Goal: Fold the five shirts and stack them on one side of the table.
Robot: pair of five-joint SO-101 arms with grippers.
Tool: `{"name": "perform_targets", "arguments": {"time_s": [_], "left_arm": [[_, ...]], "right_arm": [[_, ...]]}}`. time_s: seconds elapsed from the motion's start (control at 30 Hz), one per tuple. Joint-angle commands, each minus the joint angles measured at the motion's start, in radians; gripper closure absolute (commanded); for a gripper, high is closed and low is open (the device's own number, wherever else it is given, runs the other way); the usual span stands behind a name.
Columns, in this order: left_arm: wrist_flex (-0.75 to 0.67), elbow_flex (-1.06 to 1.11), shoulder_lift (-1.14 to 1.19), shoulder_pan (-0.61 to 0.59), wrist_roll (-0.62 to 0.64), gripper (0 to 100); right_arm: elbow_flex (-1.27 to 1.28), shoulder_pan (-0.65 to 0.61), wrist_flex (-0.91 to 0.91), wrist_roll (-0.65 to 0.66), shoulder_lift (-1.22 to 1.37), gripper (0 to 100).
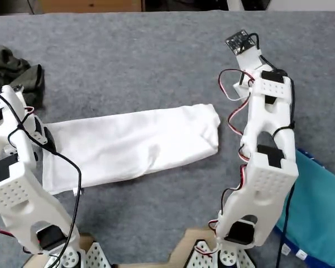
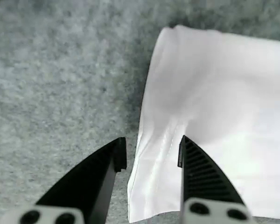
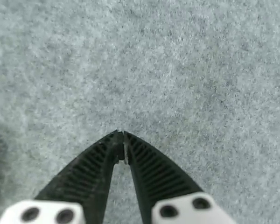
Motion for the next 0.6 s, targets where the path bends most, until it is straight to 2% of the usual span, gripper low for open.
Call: {"name": "perform_targets", "arguments": {"time_s": [0.0, 0.23, 0.4, 0.57], "left_arm": [[0.066, -0.083, -0.038, -0.032, -0.012, 81], [0.066, -0.097, -0.044, -0.006, -0.046, 81], [-0.066, -0.006, -0.044, 0.012, -0.049, 80], [-0.183, 0.112, -0.044, 0.012, -0.110, 80]], "right_arm": [[-0.050, 0.005, -0.021, -0.003, -0.004, 99.2], [-0.048, 0.004, -0.021, -0.002, -0.004, 99.2], [-0.048, 0.004, -0.021, -0.002, -0.002, 99.2], [-0.048, 0.004, -0.021, -0.002, -0.002, 99.2]]}}
